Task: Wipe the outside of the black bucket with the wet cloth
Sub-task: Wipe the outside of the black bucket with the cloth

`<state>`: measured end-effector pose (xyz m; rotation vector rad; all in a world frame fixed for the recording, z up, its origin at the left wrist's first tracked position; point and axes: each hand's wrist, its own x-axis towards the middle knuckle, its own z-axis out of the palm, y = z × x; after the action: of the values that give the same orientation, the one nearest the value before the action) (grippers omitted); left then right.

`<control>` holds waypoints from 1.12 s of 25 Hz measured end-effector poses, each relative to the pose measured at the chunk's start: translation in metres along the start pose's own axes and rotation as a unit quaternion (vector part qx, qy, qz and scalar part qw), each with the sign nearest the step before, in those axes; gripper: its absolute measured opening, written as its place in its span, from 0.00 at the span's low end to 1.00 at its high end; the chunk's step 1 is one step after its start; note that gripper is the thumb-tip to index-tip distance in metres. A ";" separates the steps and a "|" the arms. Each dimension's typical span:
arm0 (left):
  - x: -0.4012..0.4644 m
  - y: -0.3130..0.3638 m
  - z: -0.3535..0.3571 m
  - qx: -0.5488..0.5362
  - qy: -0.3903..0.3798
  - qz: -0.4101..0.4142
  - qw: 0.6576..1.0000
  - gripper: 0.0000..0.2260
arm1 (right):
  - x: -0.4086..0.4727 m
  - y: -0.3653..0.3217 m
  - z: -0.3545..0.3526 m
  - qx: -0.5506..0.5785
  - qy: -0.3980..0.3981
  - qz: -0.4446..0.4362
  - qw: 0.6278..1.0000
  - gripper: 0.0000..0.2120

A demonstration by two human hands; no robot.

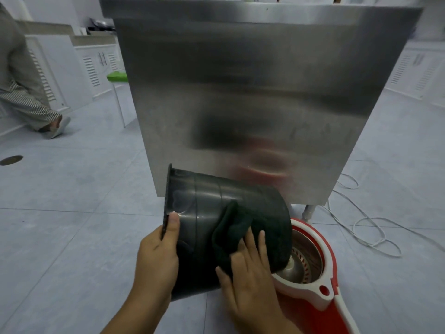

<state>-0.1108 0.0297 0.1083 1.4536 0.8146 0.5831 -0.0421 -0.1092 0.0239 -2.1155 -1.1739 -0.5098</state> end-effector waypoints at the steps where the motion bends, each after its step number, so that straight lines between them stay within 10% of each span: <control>1: -0.002 0.000 0.002 0.011 -0.011 0.010 1.000 0.23 | 0.004 0.001 -0.006 0.016 0.012 -0.003 1.000 0.12; 11: -0.013 0.009 0.002 0.027 -0.042 0.051 0.997 0.22 | 0.030 0.045 -0.041 0.165 0.100 0.352 0.916 0.15; 20: -0.008 -0.005 -0.011 0.060 -0.107 0.163 0.979 0.35 | 0.036 0.067 -0.059 0.560 0.172 0.606 0.538 0.11; 24: -0.008 0.001 -0.008 0.067 -0.102 0.174 0.977 0.18 | 0.031 0.065 -0.048 0.580 0.182 0.602 0.518 0.17; 28: -0.005 -0.008 -0.012 0.092 -0.144 0.233 0.957 0.24 | 0.032 0.070 -0.053 0.598 0.222 0.602 0.481 0.14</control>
<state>-0.1237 0.0330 0.1017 1.8698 0.2963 0.6364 0.0329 -0.1543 0.0558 -0.8810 0.4764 0.4049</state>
